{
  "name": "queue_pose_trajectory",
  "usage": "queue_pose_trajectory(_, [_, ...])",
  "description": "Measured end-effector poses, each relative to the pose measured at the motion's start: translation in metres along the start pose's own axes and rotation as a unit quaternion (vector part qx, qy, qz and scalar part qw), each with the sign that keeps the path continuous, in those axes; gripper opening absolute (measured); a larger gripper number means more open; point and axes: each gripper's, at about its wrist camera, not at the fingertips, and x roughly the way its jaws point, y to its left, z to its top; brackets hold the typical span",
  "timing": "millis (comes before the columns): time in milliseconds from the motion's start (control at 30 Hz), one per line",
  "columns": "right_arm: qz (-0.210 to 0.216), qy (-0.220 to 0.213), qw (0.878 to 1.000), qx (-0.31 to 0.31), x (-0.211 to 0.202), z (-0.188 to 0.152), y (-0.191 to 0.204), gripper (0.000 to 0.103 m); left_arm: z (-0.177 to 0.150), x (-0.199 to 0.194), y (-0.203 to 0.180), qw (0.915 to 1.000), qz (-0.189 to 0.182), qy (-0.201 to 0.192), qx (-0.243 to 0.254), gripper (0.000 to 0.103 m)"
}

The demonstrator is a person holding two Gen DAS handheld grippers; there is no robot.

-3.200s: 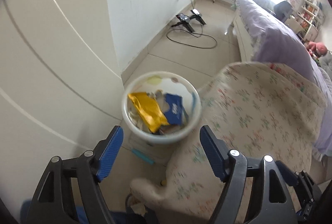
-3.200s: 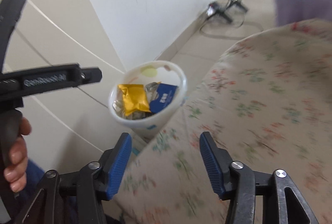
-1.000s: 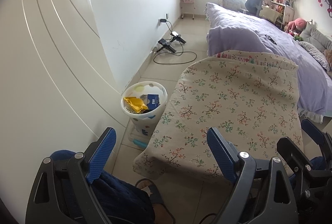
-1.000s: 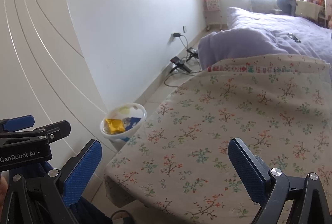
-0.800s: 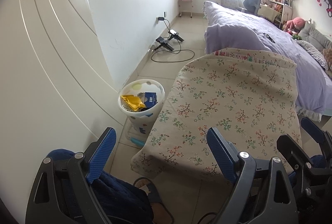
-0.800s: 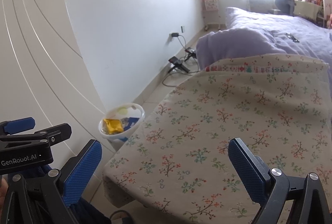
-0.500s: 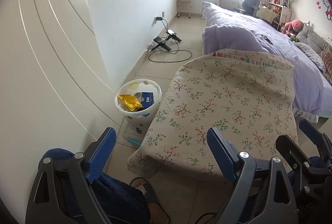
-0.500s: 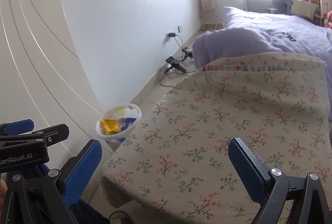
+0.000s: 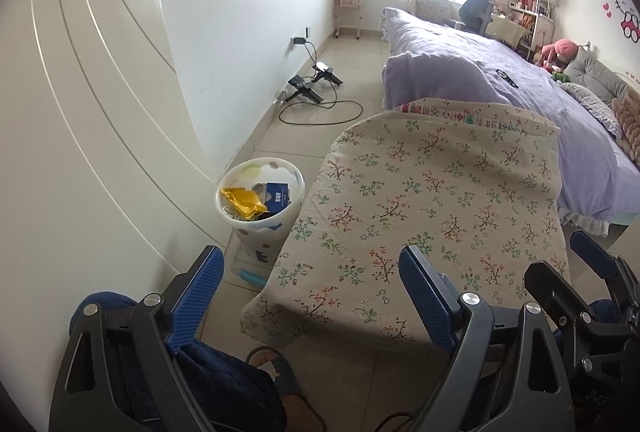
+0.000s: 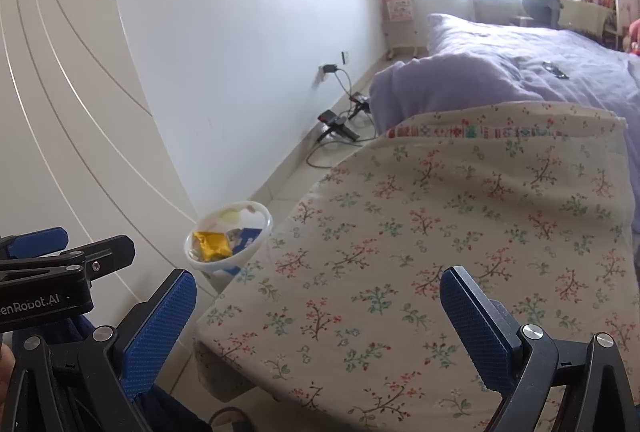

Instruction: Collect trash

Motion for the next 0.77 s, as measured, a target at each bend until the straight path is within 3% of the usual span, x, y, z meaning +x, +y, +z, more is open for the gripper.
queue_pose_trajectory(767, [0.003,-0.001,1.000,0.006,0.0013,-0.0006,0.0004,0.100,0.0013,0.0071,0.0042,0.9999,-0.001,0.011,-0.006,0.091])
